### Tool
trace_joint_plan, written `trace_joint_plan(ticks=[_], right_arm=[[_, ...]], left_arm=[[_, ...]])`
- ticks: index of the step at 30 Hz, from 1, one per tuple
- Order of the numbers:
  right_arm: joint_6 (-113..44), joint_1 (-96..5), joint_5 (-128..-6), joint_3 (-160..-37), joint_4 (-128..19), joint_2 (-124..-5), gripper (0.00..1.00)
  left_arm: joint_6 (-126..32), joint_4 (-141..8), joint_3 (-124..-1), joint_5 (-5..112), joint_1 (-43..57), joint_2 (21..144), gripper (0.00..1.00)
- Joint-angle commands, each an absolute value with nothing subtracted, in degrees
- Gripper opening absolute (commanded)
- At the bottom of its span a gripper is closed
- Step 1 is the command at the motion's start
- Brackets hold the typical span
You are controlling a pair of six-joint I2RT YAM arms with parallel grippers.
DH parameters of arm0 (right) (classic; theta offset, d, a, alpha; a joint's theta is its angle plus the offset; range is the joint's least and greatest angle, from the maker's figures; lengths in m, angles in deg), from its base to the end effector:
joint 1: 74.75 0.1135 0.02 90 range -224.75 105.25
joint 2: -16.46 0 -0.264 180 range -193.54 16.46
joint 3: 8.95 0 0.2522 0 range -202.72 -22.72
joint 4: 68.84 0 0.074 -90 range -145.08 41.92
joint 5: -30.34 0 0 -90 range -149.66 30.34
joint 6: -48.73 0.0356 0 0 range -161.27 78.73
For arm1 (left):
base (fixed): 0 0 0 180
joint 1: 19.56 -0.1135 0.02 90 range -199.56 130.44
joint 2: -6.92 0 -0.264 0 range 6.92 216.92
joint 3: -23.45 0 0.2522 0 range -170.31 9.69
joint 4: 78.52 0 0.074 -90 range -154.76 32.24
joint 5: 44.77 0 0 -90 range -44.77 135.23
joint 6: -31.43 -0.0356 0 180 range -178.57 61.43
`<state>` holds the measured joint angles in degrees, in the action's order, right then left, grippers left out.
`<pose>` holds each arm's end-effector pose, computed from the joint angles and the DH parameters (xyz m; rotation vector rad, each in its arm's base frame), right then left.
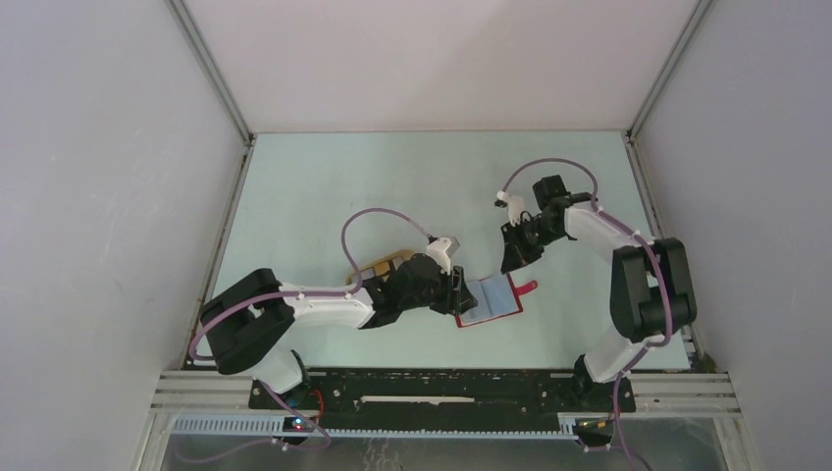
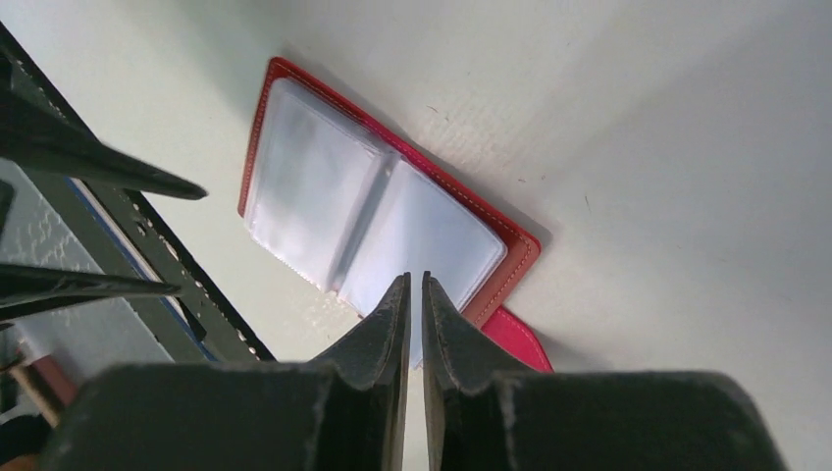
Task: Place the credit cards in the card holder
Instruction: Open the card holder at the center of the board.
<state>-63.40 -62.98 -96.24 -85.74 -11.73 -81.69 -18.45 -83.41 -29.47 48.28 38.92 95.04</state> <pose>0.3019 0.0846 0.1825 -0.8913 2.6090 0.8819 0.1615 -0.2670 0.1767 0.4005 2.2588 -1.0375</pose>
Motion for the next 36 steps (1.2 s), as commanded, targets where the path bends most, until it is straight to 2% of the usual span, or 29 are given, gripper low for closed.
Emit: trace_joint_plan(ticks=[1, 7, 17, 36], right_arm=[[-63.8, -63.0, -98.6, -83.9, -15.4, -73.6, 0.17], [-66.3, -59.1, -101.9, -84.6, -12.2, -78.1, 0.16], [-65.7, -56.4, -98.8, -86.7, -10.1, -88.0, 0.16], [-65.3, -55.4, -97.0, -87.2, -9.9, -90.6, 0.16]], left_arm=[[-17.9, -84.0, -30.6, 46.2, 38.9, 96.2, 0.52], [-17.3, -84.4, -31.4, 46.3, 38.9, 98.1, 0.52], [-16.5, -85.2, -31.8, 46.8, 38.8, 100.0, 0.52], [-15.3, -87.5, -31.3, 46.9, 38.7, 99.8, 0.52]])
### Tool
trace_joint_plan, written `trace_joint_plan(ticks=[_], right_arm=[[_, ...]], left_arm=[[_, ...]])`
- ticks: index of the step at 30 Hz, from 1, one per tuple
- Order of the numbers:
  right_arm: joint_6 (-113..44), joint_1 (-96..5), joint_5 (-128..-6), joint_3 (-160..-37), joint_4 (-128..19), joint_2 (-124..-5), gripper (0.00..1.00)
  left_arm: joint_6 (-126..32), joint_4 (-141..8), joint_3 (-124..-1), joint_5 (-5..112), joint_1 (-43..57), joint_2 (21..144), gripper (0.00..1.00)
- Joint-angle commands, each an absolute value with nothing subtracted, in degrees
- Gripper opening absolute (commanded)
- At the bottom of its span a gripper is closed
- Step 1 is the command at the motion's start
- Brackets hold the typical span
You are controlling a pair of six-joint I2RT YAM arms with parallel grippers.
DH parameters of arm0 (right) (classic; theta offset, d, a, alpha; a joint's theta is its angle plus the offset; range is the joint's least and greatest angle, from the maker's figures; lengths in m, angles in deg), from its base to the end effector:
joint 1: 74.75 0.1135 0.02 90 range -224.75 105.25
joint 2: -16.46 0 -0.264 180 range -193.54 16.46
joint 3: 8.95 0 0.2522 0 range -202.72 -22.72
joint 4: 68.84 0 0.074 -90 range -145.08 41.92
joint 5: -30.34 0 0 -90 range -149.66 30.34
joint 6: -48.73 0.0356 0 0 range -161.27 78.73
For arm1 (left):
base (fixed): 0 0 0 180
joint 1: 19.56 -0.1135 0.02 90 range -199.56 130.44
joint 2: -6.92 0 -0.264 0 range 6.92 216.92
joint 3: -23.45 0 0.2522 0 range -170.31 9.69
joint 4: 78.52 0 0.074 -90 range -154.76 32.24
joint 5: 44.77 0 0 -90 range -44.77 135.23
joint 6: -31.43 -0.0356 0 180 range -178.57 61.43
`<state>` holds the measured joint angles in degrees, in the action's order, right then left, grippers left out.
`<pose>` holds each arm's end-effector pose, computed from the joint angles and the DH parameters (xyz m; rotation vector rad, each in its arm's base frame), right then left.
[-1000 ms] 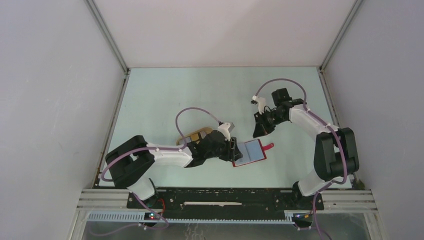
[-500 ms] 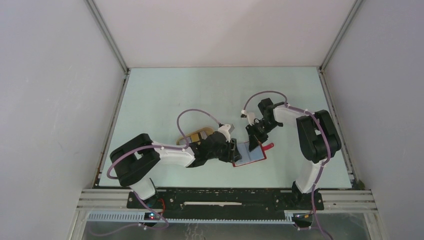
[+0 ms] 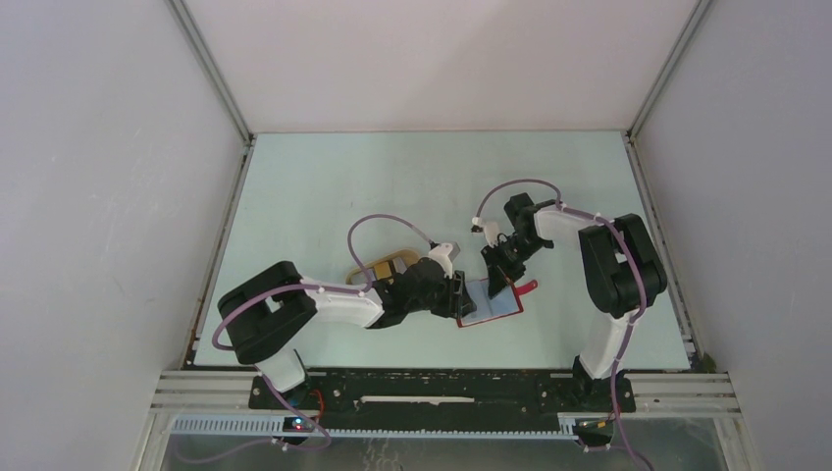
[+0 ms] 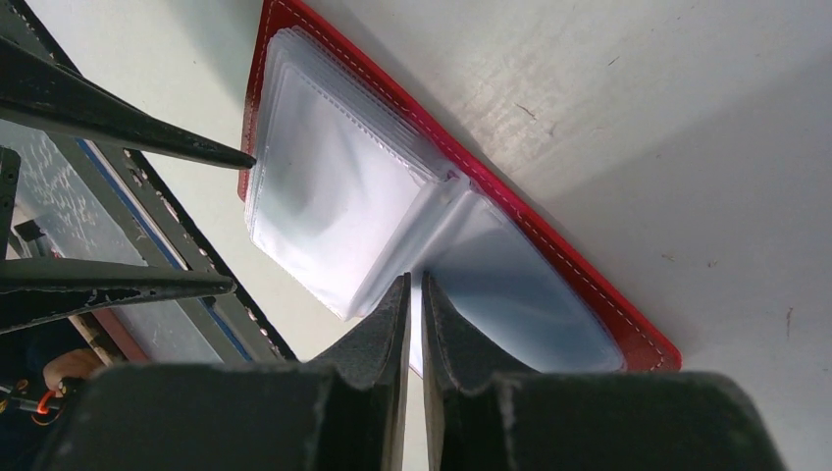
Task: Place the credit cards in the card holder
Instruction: Open the card holder at the center of the board.
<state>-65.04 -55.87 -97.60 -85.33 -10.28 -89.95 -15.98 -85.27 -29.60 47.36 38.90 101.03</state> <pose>0.2914 0.1228 0.1385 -1.0747 2.7188 1.0025 0.1661 -0.2731 0.1494 0.3495 2.3395 -0.9924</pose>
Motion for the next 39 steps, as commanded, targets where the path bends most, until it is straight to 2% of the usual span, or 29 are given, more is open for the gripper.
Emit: trace_joint_plan(ticks=[1, 25, 39], right_arm=[[-65.3, -55.4, -96.9, -87.1, -9.8, -90.6, 0.16], [-65.3, -55.0, -96.0, -87.2, -9.7, -91.5, 0.16], [-65.3, -54.5, -96.9, -87.8, -8.8, -92.1, 0.16]], left_arm=[[-15.3, -87.5, -31.4, 46.9, 38.7, 99.9, 0.52], [-13.7, -87.4, -32.8, 47.6, 38.4, 104.8, 0.52], [-11.6, -95.0, -36.1, 55.4, 37.7, 109.4, 0.51]])
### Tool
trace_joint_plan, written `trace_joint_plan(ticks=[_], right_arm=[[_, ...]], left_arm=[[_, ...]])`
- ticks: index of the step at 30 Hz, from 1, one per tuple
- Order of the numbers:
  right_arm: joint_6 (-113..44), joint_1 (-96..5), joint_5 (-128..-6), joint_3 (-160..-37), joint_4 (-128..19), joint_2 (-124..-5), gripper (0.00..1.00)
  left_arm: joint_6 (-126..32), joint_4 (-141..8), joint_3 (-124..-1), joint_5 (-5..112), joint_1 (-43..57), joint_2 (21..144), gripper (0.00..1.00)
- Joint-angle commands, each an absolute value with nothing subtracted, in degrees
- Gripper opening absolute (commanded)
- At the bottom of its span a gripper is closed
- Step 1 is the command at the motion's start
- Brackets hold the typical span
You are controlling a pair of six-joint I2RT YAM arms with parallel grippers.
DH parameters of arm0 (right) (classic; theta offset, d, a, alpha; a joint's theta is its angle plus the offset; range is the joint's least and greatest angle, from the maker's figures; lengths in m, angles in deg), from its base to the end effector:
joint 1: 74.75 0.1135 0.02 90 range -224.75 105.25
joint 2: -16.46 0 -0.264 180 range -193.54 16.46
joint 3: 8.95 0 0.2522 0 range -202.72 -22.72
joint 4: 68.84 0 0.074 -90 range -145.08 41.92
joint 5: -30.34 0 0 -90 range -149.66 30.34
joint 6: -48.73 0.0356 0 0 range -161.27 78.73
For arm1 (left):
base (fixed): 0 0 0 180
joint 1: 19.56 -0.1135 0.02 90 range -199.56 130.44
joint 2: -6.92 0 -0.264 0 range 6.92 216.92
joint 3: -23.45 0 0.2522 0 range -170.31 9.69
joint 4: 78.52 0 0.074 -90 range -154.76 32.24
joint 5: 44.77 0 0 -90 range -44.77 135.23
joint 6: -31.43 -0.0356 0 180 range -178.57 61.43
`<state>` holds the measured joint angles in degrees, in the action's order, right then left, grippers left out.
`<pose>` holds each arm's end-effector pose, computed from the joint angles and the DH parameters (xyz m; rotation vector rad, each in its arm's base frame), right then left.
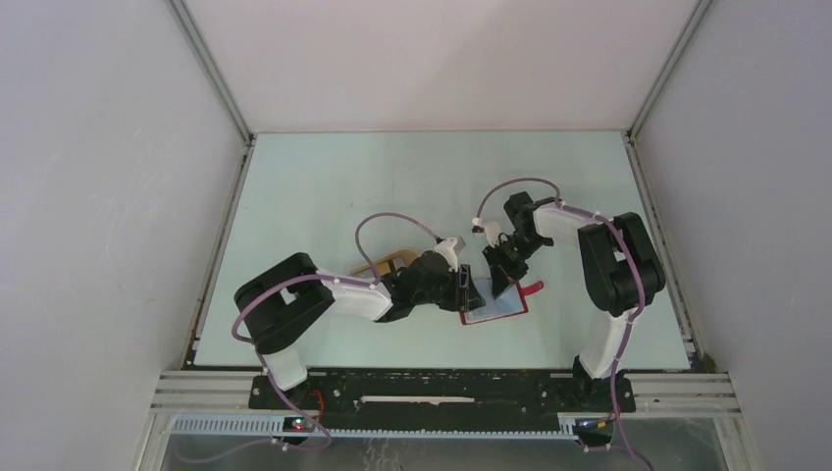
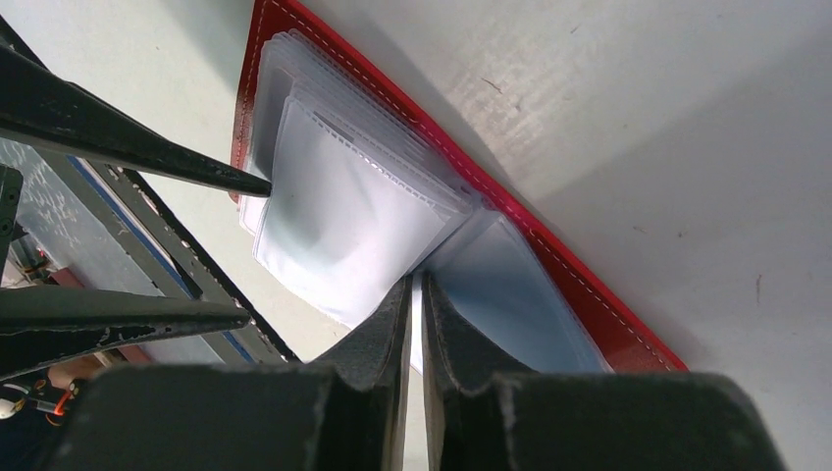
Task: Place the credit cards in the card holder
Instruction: Open the card holder at the center of the board.
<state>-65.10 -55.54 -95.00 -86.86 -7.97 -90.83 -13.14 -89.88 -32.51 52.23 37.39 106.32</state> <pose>0.2933 0.1240 0.1388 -1.0891 2.7676 0.9470 0.1812 -0.2864 0.1425 0.3169 2.3441 -1.1100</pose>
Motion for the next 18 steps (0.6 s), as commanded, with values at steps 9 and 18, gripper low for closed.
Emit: trace_joint_plan(ticks=[9, 18], right_arm=[[-65.6, -54.8, -97.8, -88.0, -8.2, -91.7, 0.16], [-65.7, -55.3, -98.1, -88.0, -8.2, -91.3, 0.16]], left_arm=[[-11.7, -98.1, -35.8, 56.4, 37.7, 108.3, 0.47], [-13.7, -95.9, -34.0, 53.0, 38.1, 104.0, 0.41]])
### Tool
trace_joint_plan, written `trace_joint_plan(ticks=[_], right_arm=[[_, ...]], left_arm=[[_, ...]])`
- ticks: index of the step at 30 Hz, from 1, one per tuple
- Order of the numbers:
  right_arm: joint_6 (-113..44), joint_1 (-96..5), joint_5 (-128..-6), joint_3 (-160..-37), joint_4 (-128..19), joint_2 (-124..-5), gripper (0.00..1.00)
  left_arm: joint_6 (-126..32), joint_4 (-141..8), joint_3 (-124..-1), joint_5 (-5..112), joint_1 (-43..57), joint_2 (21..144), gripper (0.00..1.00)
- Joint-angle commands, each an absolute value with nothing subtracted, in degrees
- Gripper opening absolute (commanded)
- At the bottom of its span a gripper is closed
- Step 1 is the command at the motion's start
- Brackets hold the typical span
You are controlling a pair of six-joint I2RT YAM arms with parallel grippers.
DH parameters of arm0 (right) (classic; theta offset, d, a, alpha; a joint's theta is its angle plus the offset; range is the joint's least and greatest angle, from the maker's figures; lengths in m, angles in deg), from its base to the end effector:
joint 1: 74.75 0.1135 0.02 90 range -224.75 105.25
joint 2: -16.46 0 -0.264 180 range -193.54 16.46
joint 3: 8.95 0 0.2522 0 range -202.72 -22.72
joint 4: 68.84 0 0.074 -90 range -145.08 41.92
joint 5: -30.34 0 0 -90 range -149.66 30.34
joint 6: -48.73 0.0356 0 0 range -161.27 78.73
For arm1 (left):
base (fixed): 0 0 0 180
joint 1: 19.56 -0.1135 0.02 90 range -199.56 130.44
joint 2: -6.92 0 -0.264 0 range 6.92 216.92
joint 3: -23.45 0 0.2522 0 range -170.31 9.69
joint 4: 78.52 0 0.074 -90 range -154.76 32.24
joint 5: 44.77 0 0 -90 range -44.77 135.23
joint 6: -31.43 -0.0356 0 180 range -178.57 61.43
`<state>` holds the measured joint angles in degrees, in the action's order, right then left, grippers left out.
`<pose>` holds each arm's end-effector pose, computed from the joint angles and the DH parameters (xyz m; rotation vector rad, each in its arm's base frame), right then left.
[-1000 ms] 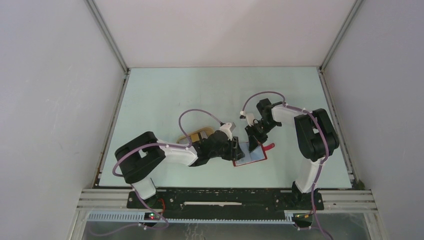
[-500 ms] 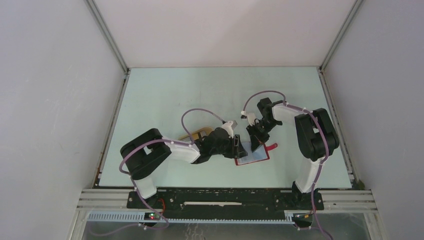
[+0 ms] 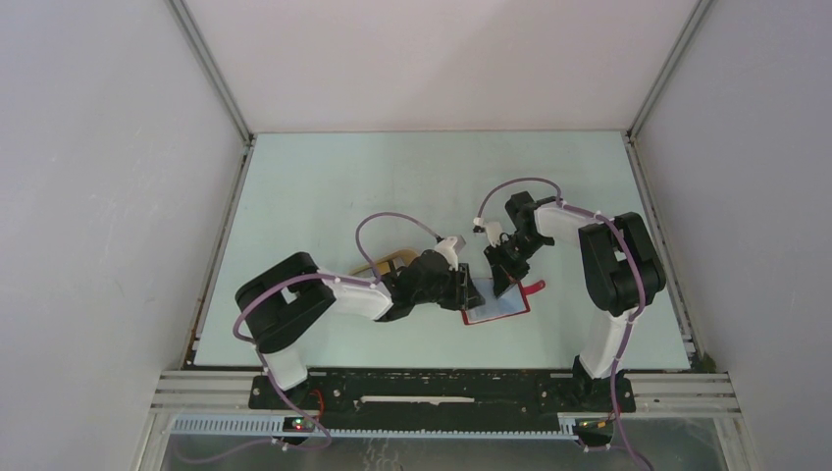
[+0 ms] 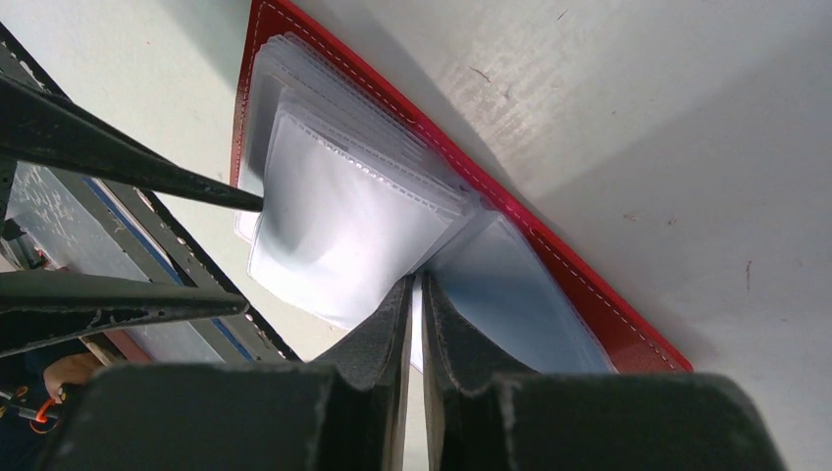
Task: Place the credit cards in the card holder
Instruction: Open the card holder at the center of the board.
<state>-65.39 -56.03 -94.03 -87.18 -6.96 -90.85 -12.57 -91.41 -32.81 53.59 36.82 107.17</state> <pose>0.2940 0.1208 0.1396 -1.0847 2.7863 0.9248 0.1850 -0.2876 0.1417 0.3098 2.3366 -1.1440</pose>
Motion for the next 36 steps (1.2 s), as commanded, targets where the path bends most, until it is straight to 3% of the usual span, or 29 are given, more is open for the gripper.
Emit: trace_joint_plan(ticks=[1, 15, 30, 36], right_arm=[[-65.7, -55.3, -98.1, -88.1, -8.1, -91.2, 0.16], [-66.6, -57.7, -100.9, -88.0, -7.5, -88.2, 0.2], [-67.7, -63.2, -104.0, -88.0, -6.1, -82.3, 0.35], [-68.5, -65.1, -106.1, -88.0, -5.0, -82.5, 0.35]], left_arm=[[-14.0, -95.7, -33.8, 52.7, 38.2, 103.7, 0.41], [-14.3, -97.0, -36.3, 55.2, 38.4, 106.5, 0.42], [-15.2, -93.0, -41.5, 53.8, 37.6, 110.3, 0.45], [-15.7, -91.6, -42.7, 53.0, 37.2, 111.8, 0.44]])
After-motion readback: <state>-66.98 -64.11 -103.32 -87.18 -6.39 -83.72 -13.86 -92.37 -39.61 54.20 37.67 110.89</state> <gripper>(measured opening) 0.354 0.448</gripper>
